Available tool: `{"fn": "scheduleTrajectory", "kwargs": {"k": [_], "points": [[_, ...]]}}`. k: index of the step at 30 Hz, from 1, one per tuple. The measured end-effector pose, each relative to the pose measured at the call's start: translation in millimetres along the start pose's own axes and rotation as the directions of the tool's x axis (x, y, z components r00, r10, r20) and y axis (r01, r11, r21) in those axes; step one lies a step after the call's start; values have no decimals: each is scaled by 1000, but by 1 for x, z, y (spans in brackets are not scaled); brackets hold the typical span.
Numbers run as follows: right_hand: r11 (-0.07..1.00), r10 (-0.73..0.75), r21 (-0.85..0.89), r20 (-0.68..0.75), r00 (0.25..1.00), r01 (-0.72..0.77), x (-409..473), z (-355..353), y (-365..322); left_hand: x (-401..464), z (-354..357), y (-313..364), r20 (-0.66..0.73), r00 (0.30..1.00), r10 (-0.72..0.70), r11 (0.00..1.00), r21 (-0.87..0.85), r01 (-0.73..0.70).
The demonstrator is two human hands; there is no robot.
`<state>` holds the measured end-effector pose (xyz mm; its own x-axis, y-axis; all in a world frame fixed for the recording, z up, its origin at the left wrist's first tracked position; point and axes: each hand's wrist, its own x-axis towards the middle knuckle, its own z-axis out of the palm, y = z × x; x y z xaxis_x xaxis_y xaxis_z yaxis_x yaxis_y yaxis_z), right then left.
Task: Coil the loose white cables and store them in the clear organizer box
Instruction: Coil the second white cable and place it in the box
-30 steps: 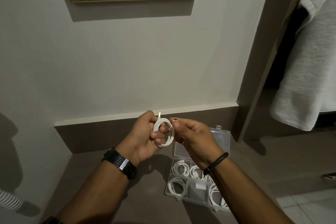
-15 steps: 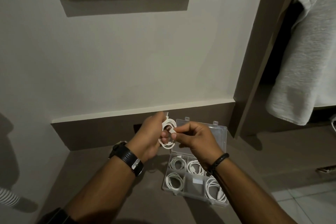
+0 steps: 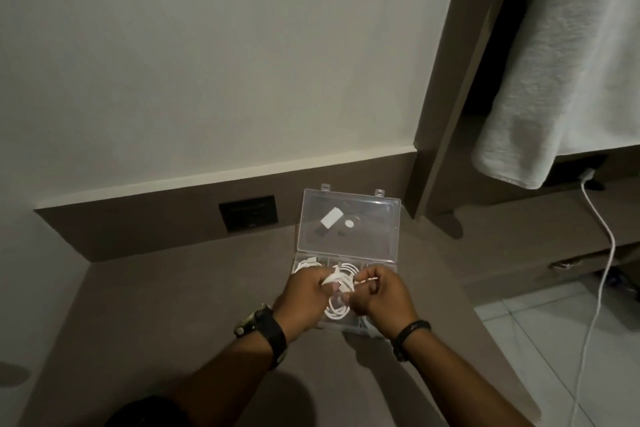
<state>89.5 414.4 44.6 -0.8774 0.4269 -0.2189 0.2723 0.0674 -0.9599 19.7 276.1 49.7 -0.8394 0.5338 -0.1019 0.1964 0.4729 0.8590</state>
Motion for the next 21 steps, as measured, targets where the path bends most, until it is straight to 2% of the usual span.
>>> {"fn": "scheduleTrajectory", "kwargs": {"k": [3, 5, 8, 12, 15, 19, 21], "points": [[992, 39, -118, -25, 999, -41, 1, 1, 20, 2, 17, -16, -8, 994, -106, 994, 18, 106], [976, 56, -208, -15, 998, -58, 4, 4, 27, 5, 25, -21, -13, 992, -123, 991, 56, 123], [942, 39, -336, 36, 999, -25, 12, 5, 31, 13, 32, -25, 1, 997, -74, 983, 171, 73], [837, -21, -534, 182, 983, 117, 26, 4, 33, 29, 35, -33, 34, 999, -35, 934, 358, 20], [823, -2, -558, 187, 982, 108, 33, 6, 34, 39, 34, -38, 85, 996, 1, 891, 453, -39], [630, -26, -760, 183, 983, 158, 39, 15, 38, 38, 28, -47, 149, 988, 46, 893, 437, -107], [563, -16, -806, 210, 978, 183, 40, 16, 41, 33, 25, -51, 68, 990, 127, 906, 398, -144]]}}
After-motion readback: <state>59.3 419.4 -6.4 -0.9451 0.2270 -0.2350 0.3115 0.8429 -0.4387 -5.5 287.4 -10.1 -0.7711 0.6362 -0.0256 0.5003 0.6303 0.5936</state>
